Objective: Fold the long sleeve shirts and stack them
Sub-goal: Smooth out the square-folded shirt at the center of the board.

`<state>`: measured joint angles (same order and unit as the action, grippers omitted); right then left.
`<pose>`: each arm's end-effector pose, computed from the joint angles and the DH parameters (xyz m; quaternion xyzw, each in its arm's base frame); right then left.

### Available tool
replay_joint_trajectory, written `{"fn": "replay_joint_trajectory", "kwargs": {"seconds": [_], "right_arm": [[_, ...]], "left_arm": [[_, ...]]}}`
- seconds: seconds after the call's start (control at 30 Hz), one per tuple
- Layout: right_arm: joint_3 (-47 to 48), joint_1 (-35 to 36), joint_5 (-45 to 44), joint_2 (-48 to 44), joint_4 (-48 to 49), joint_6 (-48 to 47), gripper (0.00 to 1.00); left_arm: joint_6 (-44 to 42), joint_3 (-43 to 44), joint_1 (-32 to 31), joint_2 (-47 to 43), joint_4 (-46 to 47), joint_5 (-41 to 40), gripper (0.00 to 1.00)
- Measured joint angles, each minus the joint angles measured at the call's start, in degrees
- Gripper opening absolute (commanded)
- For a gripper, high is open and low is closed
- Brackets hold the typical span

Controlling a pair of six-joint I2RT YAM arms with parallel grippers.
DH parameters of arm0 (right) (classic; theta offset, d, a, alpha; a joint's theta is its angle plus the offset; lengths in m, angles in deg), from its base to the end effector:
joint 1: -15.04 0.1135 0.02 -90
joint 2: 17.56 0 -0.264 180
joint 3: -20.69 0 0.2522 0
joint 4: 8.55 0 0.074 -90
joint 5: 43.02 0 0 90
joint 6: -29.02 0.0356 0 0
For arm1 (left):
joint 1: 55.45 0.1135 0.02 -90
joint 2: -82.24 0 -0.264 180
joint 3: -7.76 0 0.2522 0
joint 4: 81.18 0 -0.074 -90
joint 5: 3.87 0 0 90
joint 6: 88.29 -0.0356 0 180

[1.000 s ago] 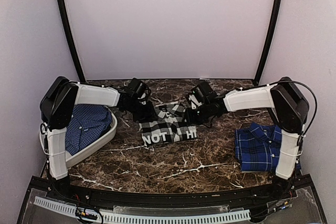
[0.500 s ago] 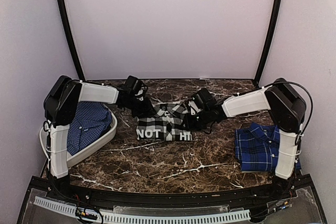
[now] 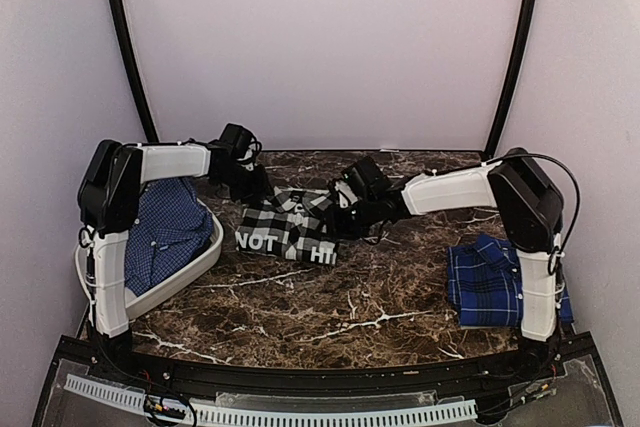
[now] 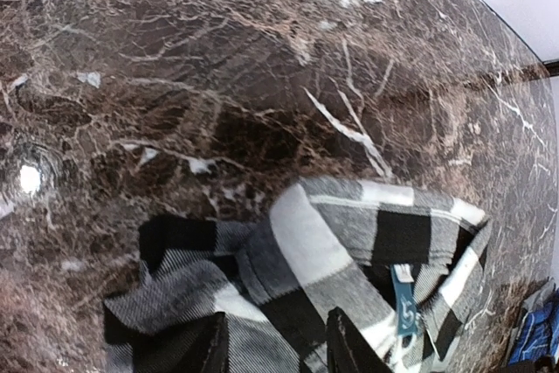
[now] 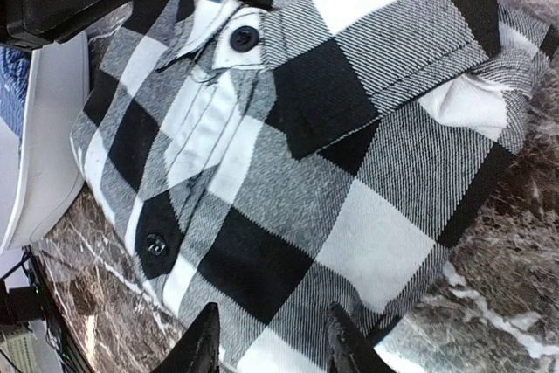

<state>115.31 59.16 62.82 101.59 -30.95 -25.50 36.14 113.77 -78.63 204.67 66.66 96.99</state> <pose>0.3177 0.3216 0.1603 -0.1198 0.9149 0.3312 0.1973 0.4345 -0.1934 0.1833 -0.0580 0.9300 -0.2472 0.2658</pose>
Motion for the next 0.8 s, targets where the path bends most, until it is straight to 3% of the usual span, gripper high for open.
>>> {"fn": "replay_joint_trajectory", "kwargs": {"seconds": [0.33,0.53,0.8], "right_arm": [[-2.47,-0.66,-9.25,-17.11,-6.60,-3.45,0.50],[-10.36,-3.93,-15.87,-25.92,-10.60,-3.63,0.52],[-16.68,-6.67,-27.30,-29.44,-22.93,-2.71,0.54]], "left_arm": [[0.17,-6.78,-9.64,-11.74,1.38,0.61,0.37],[1.36,-8.66,-13.60,-10.25,6.49,5.31,0.36],[6.91,-15.23,-11.82,-5.31,11.39,5.73,0.36]]}}
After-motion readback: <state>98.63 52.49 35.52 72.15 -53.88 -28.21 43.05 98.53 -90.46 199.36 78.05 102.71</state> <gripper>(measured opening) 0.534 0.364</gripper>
